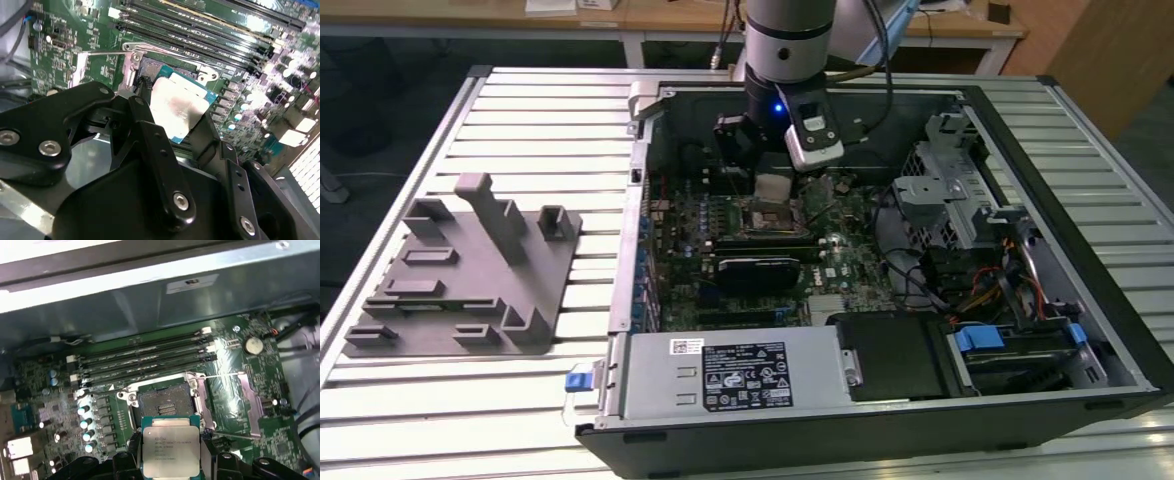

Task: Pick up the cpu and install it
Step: 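Place the cpu into insertion slot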

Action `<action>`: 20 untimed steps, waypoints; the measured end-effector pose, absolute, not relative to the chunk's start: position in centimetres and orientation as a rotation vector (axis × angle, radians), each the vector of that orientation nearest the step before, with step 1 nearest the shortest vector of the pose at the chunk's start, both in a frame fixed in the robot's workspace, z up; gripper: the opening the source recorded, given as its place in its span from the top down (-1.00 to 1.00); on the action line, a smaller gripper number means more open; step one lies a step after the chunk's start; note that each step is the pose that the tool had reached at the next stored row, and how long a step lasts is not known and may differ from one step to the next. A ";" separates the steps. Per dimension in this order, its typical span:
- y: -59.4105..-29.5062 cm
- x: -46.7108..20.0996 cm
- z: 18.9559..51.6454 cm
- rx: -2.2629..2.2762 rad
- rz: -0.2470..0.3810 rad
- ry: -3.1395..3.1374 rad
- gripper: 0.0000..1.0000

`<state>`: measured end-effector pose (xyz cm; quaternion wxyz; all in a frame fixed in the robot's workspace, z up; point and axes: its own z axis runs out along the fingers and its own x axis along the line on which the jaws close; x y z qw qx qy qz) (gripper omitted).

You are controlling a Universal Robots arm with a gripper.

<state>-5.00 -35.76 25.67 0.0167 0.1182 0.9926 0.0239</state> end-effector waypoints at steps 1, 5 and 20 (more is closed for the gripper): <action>-35.8 -5.0 25.7 0.394 0.074 3.082 -0.09; -35.8 -5.0 25.7 0.502 0.072 3.064 -0.09; -35.8 -5.0 25.7 0.885 0.064 2.971 -0.09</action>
